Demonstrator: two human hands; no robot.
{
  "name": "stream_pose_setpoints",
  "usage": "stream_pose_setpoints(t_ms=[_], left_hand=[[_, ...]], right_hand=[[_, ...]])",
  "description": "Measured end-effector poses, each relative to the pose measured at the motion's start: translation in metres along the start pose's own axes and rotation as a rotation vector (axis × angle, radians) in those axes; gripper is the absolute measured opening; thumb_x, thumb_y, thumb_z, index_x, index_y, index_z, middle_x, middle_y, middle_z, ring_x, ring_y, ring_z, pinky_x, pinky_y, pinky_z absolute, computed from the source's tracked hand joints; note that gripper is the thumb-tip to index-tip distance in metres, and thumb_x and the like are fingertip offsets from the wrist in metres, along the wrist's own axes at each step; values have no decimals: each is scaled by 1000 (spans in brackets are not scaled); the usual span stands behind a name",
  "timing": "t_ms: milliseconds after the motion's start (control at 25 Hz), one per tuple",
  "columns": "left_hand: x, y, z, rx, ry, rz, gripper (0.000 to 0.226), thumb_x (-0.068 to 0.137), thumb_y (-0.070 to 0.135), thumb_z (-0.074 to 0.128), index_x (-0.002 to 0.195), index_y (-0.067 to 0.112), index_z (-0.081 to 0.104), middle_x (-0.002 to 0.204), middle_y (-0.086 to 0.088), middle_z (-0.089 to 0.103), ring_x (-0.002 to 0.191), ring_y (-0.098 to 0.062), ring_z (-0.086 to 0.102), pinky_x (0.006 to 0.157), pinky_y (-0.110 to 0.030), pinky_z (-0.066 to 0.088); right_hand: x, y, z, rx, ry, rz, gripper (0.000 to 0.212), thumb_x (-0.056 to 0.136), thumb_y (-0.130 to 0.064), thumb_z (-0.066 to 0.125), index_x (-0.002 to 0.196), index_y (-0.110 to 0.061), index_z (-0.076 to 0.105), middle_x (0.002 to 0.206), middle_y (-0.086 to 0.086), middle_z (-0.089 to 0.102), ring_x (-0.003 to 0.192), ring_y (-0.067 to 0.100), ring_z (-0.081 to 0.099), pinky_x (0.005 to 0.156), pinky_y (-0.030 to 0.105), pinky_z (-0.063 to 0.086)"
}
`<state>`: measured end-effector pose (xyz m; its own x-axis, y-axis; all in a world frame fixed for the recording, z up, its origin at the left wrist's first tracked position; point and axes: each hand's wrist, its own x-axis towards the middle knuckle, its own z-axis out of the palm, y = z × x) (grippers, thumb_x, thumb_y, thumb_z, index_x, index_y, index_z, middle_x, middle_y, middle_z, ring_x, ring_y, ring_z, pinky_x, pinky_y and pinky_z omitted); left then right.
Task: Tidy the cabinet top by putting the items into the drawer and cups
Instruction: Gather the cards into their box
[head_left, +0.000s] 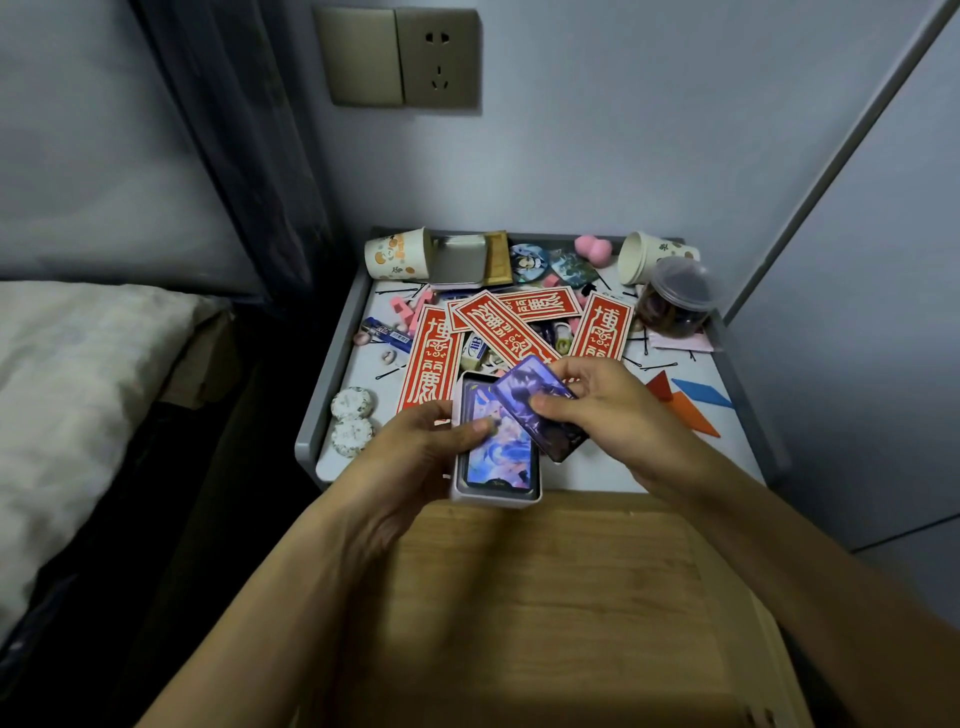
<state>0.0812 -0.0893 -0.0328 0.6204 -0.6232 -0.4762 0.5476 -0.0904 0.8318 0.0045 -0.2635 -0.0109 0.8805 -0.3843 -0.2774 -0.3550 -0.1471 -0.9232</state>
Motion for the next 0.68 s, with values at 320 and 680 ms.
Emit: stream_pose_setpoints(t_ms=[320, 680], left_hand=[[1, -2, 3, -29, 82, 31, 29, 88, 8, 66, 115, -2, 61, 104, -21, 72, 93, -32, 69, 83, -46, 56], [2, -7, 5, -9, 31, 34, 32, 86, 12, 67, 115, 0, 61, 103, -21, 72, 87, -30, 70, 81, -46, 56]], right_hand=[[-7, -4, -5, -55, 96, 56, 18, 93, -21, 62, 81, -12, 72, 72, -1, 74, 64, 6, 67, 51, 12, 41], [-11, -1, 11, -64, -4, -16, 26, 88, -8, 68, 108, -10, 51, 73, 19, 68, 47, 18, 61, 42, 27, 49]])
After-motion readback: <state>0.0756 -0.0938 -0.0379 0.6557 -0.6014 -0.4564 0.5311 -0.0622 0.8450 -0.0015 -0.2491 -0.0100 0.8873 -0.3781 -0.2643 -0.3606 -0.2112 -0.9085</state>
